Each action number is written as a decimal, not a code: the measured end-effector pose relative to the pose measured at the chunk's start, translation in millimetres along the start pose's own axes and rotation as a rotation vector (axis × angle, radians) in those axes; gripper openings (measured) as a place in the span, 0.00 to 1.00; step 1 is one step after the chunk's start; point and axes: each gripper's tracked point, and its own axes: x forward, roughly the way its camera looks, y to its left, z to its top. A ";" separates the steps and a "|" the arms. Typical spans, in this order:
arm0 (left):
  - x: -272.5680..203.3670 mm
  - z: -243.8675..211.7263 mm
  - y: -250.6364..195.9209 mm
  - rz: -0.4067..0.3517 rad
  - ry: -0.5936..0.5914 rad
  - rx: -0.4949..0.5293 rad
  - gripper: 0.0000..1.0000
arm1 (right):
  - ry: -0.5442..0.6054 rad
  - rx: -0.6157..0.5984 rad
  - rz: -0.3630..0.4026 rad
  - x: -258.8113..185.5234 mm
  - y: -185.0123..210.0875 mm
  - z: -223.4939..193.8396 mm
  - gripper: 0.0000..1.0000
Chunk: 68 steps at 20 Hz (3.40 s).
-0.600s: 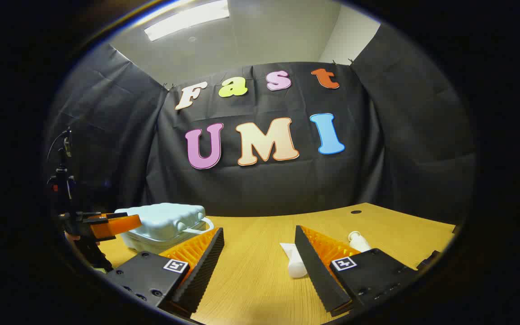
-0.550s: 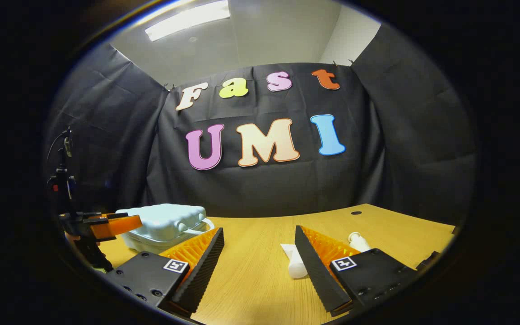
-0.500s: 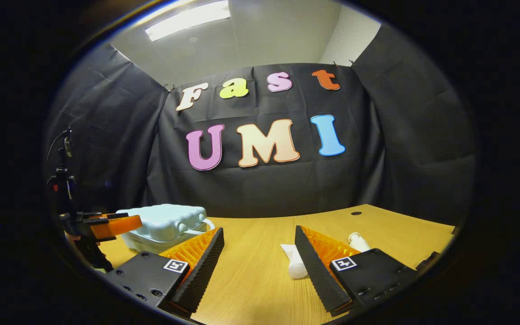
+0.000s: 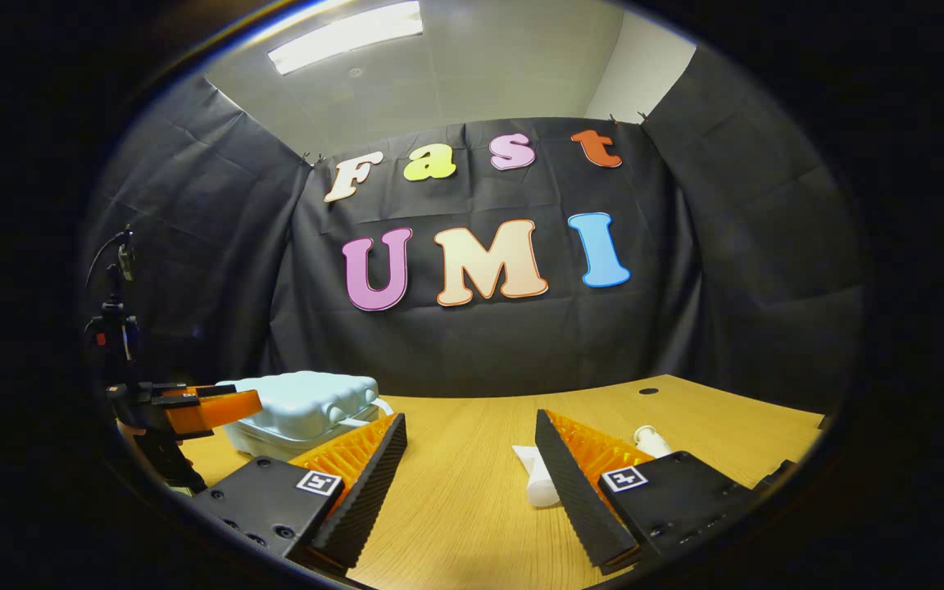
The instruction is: First open the suitcase, pack the skin care products into it, and then close the suitcase.
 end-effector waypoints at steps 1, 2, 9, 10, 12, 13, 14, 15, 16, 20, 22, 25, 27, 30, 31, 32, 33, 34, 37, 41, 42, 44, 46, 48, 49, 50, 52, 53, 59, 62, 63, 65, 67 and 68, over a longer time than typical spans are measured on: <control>-0.1 -0.8 0.4 -0.001 0.003 -0.005 0.95 | 0.003 0.000 0.001 -0.2 0.9 -0.3 0.99; -0.8 -2.0 0.0 -0.001 0.005 -0.008 0.95 | 0.007 -0.001 0.000 0.9 -0.1 -2.7 0.99; -0.5 1.5 -0.8 -0.006 -0.002 0.000 0.95 | 0.010 -0.008 -0.002 -0.4 -2.0 -4.2 0.99; -0.2 0.9 -0.6 -0.005 -0.002 0.001 0.95 | 0.009 -0.006 -0.003 -0.3 -2.2 -3.3 0.99; 0.2 0.3 0.7 0.000 -0.001 0.002 0.95 | 0.008 -0.004 -0.003 -0.6 -1.6 -1.2 0.99; 0.3 0.3 -0.1 -0.001 0.000 0.002 0.95 | 0.008 -0.005 -0.002 -0.1 -1.0 -0.7 0.99; -0.2 -0.7 -1.5 -0.004 0.001 0.003 0.95 | 0.007 -0.007 -0.002 -0.5 -0.6 -2.1 0.99; -0.4 0.3 -2.9 -0.010 0.000 0.002 0.95 | 0.007 -0.011 -0.003 -0.5 -0.9 -1.2 0.99; -0.5 -0.2 -4.3 -0.013 0.000 0.003 0.95 | 0.007 -0.014 -0.003 -0.9 -0.9 -1.7 0.99; -0.6 1.6 -1.6 -0.008 -0.003 0.013 0.94 | 0.007 -0.012 -0.006 -0.8 -3.4 -0.7 0.99; 1.3 4.5 0.6 0.001 0.002 0.011 0.94 | 0.011 -0.018 -0.009 -0.7 -5.4 -0.1 0.99; 7.4 16.3 6.2 0.027 -0.011 0.029 0.95 | 0.017 -0.027 -0.021 -0.9 -12.1 0.9 0.99; 15.1 21.5 1.0 0.022 0.000 0.049 0.94 | 0.023 -0.027 -0.023 -1.1 -15.7 0.6 0.99; 30.2 31.9 -10.8 -0.005 0.024 0.101 0.94 | 0.035 -0.031 -0.036 -0.2 -24.5 -1.7 0.99; 36.8 37.0 -15.6 -0.020 0.029 0.112 0.93 | 0.041 -0.032 -0.040 -0.4 -27.0 -1.4 0.99; 44.5 40.8 -22.1 -0.040 0.041 0.116 0.94 | 0.047 -0.032 -0.046 -0.6 -30.2 -3.0 0.99; 53.6 43.7 -29.5 -0.064 0.055 0.114 0.94 | 0.051 -0.031 -0.052 -1.9 -33.7 -2.4 0.99; 63.8 44.1 -37.1 -0.089 0.076 0.110 0.94 | 0.054 -0.029 -0.058 -3.2 -37.5 -3.3 0.99; 95.7 35.4 -51.2 -0.143 0.182 0.111 0.95 | 0.059 -0.031 -0.068 -3.8 -45.0 -2.0 0.99; 139.6 12.7 -64.3 -0.170 0.358 0.080 0.96 | 0.066 -0.045 -0.080 -5.7 -54.9 -1.2 0.99; 148.7 7.0 -67.5 -0.172 0.397 0.068 0.96 | 0.070 -0.044 -0.081 -5.5 -56.5 -2.7 0.99; 163.3 -8.6 -76.1 -0.184 0.482 0.038 0.96 | 0.076 -0.041 -0.085 -5.0 -61.1 -3.7 0.99; 170.8 -29.2 -82.3 -0.199 0.568 0.031 0.98 | 0.081 -0.038 -0.095 -6.7 -67.2 -3.6 0.99; 175.2 -46.3 -80.7 -0.190 0.648 0.049 0.98 | 0.085 -0.034 -0.103 -6.3 -71.3 -4.0 0.99; 178.0 -52.9 -79.5 -0.183 0.682 0.051 0.98 | 0.086 -0.031 -0.103 -7.1 -71.6 -3.5 0.99; 178.8 -60.8 -78.4 -0.177 0.715 0.056 0.98 | 0.086 -0.026 -0.102 -8.2 -71.8 -2.4 0.99; 184.3 -75.6 -72.6 -0.149 0.775 0.072 0.98 | 0.083 -0.017 -0.101 -9.8 -73.6 -1.0 0.99; 187.3 -81.9 -68.6 -0.129 0.806 0.084 0.98 | 0.082 -0.014 -0.102 -10.3 -75.0 0.4 0.99; 203.7 -104.5 -53.5 -0.054 0.894 0.157 0.93 | 0.070 0.010 -0.119 -13.3 -84.6 6.0 0.99; 205.8 -120.4 -57.8 -0.054 0.949 0.166 0.92 | 0.074 0.021 -0.116 -13.3 -85.6 5.3 0.99; 206.8 -125.8 -57.9 -0.046 0.968 0.168 0.92 | 0.071 0.018 -0.117 -13.9 -85.0 7.0 0.99; 204.3 -130.4 -53.3 -0.014 0.998 0.186 0.90 | 0.068 0.011 -0.118 -14.5 -86.3 8.0 0.99; 205.3 -130.7 -51.3 -0.006 1.003 0.197 0.84 | 0.063 0.011 -0.120 -15.0 -87.2 10.2 0.99; 203.9 -131.1 -49.1 0.000 1.010 0.203 0.82 | 0.062 0.014 -0.119 -14.7 -86.7 10.1 0.99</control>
